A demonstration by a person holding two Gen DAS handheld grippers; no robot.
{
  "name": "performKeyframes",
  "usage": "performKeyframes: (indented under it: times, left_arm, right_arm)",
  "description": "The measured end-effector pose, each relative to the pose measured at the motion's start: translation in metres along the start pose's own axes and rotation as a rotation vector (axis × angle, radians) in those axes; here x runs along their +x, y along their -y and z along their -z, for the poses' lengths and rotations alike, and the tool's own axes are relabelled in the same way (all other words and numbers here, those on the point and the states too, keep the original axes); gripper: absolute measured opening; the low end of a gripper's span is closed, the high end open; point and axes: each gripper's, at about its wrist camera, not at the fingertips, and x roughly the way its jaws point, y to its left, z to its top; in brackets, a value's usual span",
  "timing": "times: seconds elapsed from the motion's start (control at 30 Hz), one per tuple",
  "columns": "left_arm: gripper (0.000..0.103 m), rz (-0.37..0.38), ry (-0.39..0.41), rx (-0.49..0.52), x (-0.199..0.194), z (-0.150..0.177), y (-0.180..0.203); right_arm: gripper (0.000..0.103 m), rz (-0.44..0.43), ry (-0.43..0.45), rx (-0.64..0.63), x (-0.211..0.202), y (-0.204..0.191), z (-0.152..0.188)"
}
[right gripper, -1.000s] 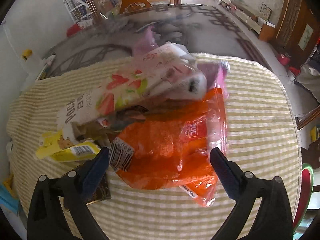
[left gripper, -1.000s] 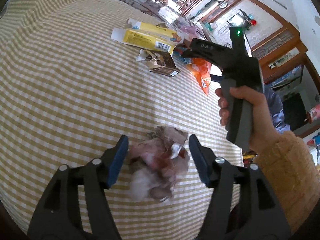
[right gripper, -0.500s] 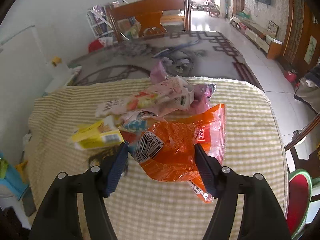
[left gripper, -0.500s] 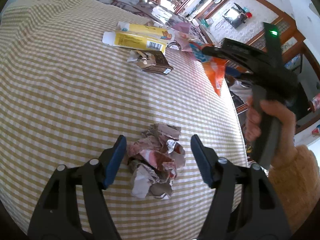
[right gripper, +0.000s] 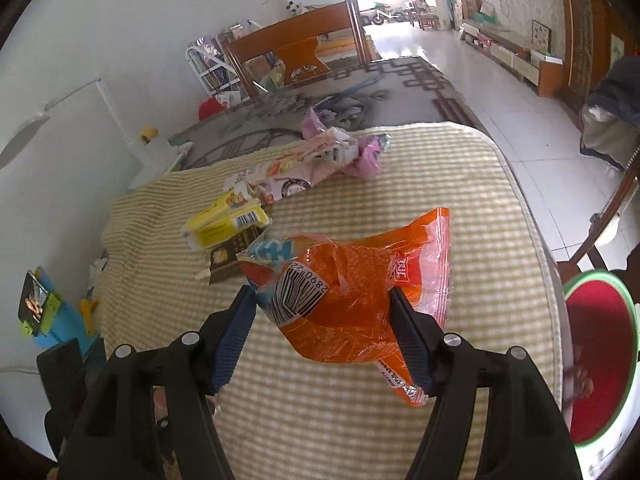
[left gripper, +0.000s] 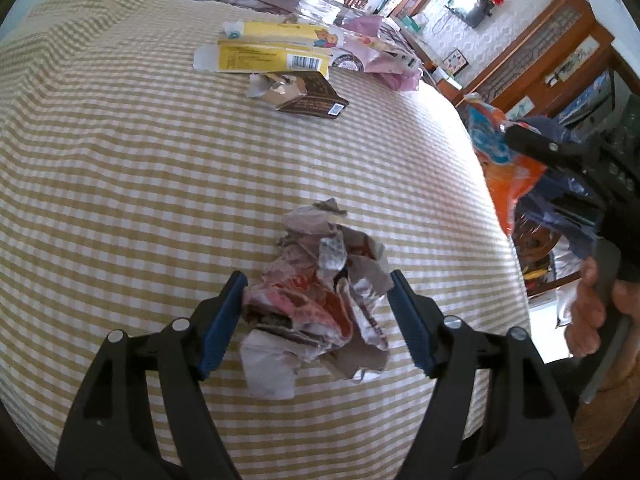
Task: Collect trash
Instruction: 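Carry the paper and orange bag toward the red bucket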
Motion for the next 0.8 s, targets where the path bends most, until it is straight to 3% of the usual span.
performKeyframes:
  times: [0.13,0.4,0.8]
  left_arm:
    - [0.068,-0.014,0.013,0.021,0.002,-0.001,0.003]
    - [0.045,-0.008,0.067,0.022,-0.004,-0.004,-0.001]
    - [0.043,0.014,0.104,0.047,-0.010,-0.002,0.003]
  right_arm:
    - [0.066,0.004,0.009,0.004,-0.010,0.009,0.007]
    - [0.066,0.046,0.062,-0.003,-0.026,0.023,0.017]
    - [0.066,0.050,0.150,0.087,-0.041,0.044,0.020]
